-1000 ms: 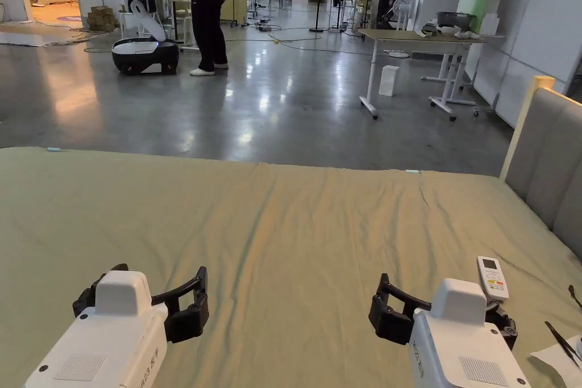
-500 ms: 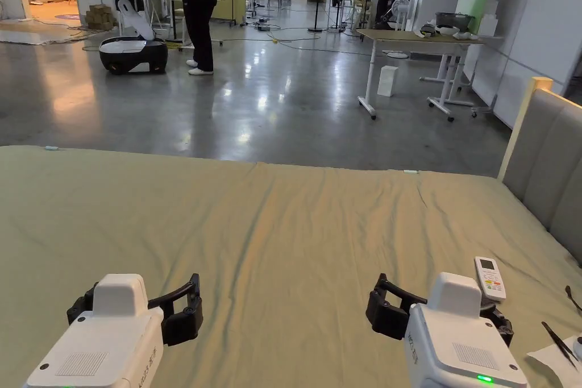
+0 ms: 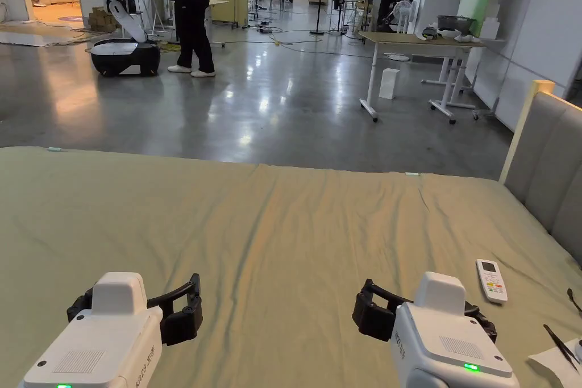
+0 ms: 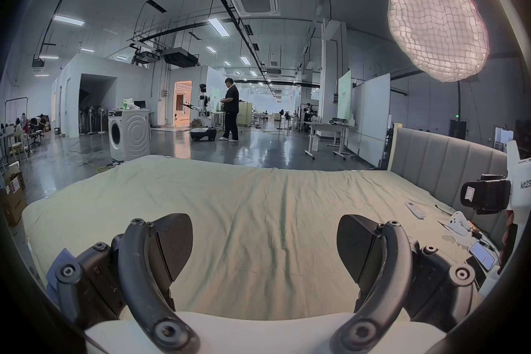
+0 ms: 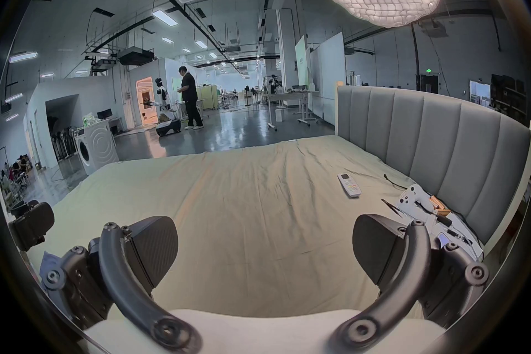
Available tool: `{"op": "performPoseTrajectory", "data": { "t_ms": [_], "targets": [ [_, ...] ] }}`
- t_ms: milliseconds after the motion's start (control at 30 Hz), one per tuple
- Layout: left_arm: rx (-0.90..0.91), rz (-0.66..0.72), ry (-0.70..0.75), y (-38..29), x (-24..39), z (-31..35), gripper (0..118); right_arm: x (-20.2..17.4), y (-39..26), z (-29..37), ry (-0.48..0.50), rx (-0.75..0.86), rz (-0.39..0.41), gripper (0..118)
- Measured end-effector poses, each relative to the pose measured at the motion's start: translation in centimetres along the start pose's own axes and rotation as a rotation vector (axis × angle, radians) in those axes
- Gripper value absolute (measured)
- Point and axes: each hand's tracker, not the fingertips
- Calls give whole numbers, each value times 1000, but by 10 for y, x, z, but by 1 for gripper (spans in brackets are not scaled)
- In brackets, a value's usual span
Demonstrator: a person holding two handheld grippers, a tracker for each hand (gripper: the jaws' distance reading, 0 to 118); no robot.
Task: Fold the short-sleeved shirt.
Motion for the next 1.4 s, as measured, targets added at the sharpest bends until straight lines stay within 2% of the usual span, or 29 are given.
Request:
{"op": "performPoseTrajectory", "data": {
  "t_ms": [600,733,1233,1400],
  "targets": [
    [-9,0,-14,1,-1,0,103,12,16,8,5,-23,-30,118],
    [-14,-8,-15,0,-2,-1,103,12,14,6,2,-22,-10,118],
    [-8,1,-19,-4,-10,-4,103,10,8,-7,22,-34,-14,118],
    [10,-19,-3,-1,-7,0,103,16,4,-3,87,24,-33,118]
  ]
}}
